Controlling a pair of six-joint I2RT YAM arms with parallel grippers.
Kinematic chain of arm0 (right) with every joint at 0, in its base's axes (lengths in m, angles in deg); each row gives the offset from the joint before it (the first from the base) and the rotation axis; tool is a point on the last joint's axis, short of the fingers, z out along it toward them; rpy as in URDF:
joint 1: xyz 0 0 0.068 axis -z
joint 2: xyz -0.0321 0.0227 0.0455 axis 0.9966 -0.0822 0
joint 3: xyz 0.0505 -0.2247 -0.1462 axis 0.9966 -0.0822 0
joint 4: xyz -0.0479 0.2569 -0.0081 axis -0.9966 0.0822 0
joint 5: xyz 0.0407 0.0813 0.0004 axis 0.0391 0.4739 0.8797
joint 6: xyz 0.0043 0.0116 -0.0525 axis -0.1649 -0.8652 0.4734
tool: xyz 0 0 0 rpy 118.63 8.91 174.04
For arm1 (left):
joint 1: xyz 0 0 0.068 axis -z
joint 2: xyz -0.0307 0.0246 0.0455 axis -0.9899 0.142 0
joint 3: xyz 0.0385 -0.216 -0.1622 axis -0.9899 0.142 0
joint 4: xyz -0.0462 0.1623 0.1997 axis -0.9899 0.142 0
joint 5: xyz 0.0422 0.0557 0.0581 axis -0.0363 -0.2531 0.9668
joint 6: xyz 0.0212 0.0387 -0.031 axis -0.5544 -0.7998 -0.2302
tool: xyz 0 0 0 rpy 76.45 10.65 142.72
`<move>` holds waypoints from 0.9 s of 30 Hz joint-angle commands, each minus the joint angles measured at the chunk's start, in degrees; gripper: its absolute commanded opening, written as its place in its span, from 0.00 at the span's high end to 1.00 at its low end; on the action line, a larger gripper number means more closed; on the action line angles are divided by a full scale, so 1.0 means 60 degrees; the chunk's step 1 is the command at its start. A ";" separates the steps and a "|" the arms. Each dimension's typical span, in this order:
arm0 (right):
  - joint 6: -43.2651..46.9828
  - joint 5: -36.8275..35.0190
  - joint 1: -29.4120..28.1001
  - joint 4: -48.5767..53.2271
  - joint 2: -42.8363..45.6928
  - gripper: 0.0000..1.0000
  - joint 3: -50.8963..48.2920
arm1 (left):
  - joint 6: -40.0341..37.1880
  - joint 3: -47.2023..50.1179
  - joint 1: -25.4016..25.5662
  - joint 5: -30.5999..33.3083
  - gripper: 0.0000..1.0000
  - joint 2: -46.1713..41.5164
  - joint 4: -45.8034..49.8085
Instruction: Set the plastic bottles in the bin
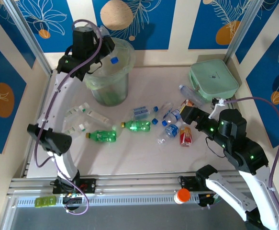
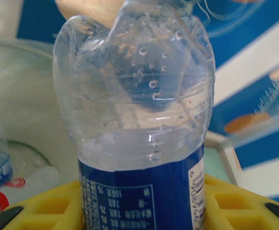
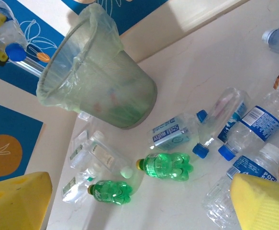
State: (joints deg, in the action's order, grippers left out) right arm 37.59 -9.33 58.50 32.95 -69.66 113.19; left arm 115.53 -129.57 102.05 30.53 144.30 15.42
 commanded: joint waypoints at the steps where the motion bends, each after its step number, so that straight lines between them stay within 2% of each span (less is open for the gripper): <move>1: 0.0084 -0.0198 0.0084 0.0021 -0.0114 0.05 -0.0081 | 0.0473 -0.1047 -0.0214 0.0673 0.85 0.0944 0.1007; 8: -0.0059 -0.0272 0.0187 0.0056 -0.0049 0.05 -0.0401 | 0.1930 -0.1417 -0.0501 0.0170 0.85 0.2113 0.1276; 13: -0.0240 -0.0259 0.0230 -0.0244 0.0131 0.05 -0.0844 | 0.2884 -0.1134 -0.0652 -0.0113 0.80 0.2661 0.1292; 22: -0.0519 0.0001 0.0246 -0.0516 0.0029 0.05 -0.1482 | 0.3543 -0.0068 -0.1062 -0.1328 0.59 0.3219 0.0041; 27: -0.0571 -0.0160 0.0246 -0.0535 -0.0015 0.05 -0.1612 | 0.3558 -0.0081 -0.1104 -0.1447 0.38 0.3435 0.0300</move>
State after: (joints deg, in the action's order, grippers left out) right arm 34.97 -9.67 59.73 30.99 -69.86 103.74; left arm 136.25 -130.42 95.86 24.06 164.38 17.74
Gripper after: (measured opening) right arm 0.950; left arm 0.600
